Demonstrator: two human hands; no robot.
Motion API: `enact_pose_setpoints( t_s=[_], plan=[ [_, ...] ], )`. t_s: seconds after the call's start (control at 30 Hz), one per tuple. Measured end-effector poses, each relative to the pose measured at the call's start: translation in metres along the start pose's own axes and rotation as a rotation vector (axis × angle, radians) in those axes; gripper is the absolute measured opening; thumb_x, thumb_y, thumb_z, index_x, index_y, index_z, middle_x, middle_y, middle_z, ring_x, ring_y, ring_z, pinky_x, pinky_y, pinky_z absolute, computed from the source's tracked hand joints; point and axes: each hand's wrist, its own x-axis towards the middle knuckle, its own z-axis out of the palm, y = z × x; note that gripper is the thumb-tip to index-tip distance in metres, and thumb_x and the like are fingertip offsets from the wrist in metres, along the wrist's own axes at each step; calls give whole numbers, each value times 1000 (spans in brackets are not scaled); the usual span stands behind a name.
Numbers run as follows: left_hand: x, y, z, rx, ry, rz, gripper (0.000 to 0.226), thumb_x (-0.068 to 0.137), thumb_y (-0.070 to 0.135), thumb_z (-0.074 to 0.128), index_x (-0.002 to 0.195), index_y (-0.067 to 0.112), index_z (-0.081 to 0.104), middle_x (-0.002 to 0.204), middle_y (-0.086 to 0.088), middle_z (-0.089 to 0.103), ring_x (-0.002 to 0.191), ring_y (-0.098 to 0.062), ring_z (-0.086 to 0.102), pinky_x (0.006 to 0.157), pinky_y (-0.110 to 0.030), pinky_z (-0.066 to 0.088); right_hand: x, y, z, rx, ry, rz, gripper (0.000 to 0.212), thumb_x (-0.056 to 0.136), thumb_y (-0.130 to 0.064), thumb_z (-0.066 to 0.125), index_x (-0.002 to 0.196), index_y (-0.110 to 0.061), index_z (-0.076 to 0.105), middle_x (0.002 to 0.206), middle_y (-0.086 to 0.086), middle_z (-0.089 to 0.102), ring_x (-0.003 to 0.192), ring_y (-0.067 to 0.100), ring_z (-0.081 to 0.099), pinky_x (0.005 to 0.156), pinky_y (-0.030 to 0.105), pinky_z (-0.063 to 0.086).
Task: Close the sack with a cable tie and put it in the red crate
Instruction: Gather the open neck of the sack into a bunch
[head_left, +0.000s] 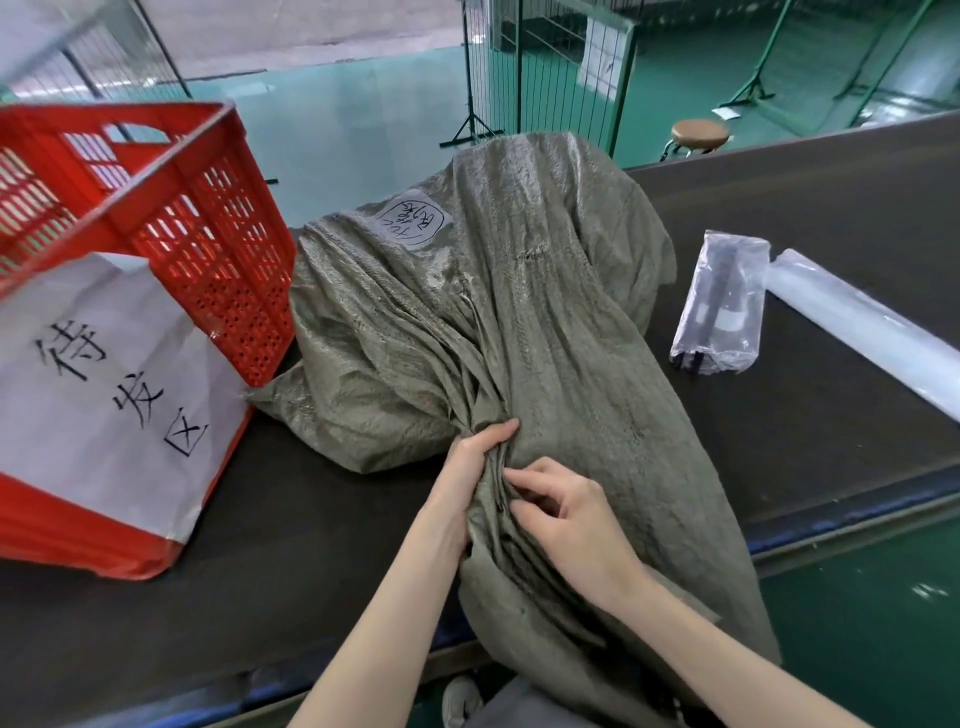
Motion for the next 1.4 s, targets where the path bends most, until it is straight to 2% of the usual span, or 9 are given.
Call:
enact_pose_setpoints(
  t_s=[0.07, 0.17, 0.3, 0.47, 0.6, 0.8, 1.0, 1.2, 1.4],
  plan=[
    [0, -1, 2, 26, 52, 43, 47, 74, 9, 71, 119, -1, 64, 109, -22, 70, 86, -32, 70, 78, -38, 58, 1, 1, -2, -30, 23, -5, 29, 81, 1, 61, 103, -13, 73, 83, -5, 64, 78, 6, 60, 73, 10, 42],
    [3, -3, 3, 42, 90, 93, 30, 82, -1, 63, 111, -2, 66, 86, -16, 73, 67, -26, 71, 60, -32, 59, 3, -1, -11, -119, 77, -57, 26, 79, 2, 59, 92, -13, 75, 81, -4, 65, 74, 4, 59, 70, 8, 39],
    [2, -4, 5, 57, 109, 104, 29, 81, 1, 60, 109, -1, 68, 89, -16, 73, 76, -27, 71, 67, -32, 59, 10, -2, -31, -214, 220, -119, 22, 80, 3, 61, 84, -17, 71, 86, -5, 64, 80, 7, 59, 72, 9, 39],
    [14, -7, 0, 74, 145, 20, 46, 51, 20, 67, 94, 5, 72, 99, -19, 68, 100, -34, 66, 98, -49, 48, 25, 5, -45, -250, 338, 15, 39, 79, -6, 67, 115, -17, 58, 121, 0, 50, 120, 18, 44, 102, 23, 30],
    [11, -6, 8, 90, 175, 20, 43, 58, 21, 60, 96, 4, 69, 97, -20, 67, 93, -33, 66, 93, -48, 52, 34, 14, -39, -197, 238, 114, 59, 78, -13, 71, 132, -13, 46, 134, 5, 46, 126, 18, 43, 111, 33, 31],
    [-4, -1, 19, 57, 77, -32, 44, 83, 26, 56, 114, -4, 67, 111, -24, 69, 99, -36, 67, 96, -46, 51, 39, 13, -35, -76, 103, 138, 45, 77, -13, 69, 120, -17, 54, 117, 2, 62, 110, 15, 58, 100, 35, 44],
    [5, -4, 15, -101, -88, -44, 51, 97, 40, 46, 73, 11, 80, 80, -9, 77, 70, -17, 74, 67, -27, 58, 26, -6, -16, -7, -3, 22, 30, 79, 2, 60, 101, -19, 62, 96, -4, 70, 89, 0, 63, 79, 9, 44],
    [3, 9, 12, -205, -131, -13, 54, 96, 48, 43, 86, 11, 80, 92, -7, 77, 81, -16, 74, 72, -26, 57, 17, -9, -2, -26, -20, -46, 22, 79, -2, 62, 98, -12, 65, 95, 1, 69, 90, 11, 64, 85, 23, 49],
    [2, 21, 18, -163, -204, 52, 47, 96, 42, 45, 87, 11, 79, 87, -8, 77, 77, -16, 74, 74, -27, 57, 15, -12, -3, -56, -42, -74, 15, 76, 0, 60, 85, -10, 65, 84, 5, 63, 77, 15, 59, 73, 25, 45]
  ],
)
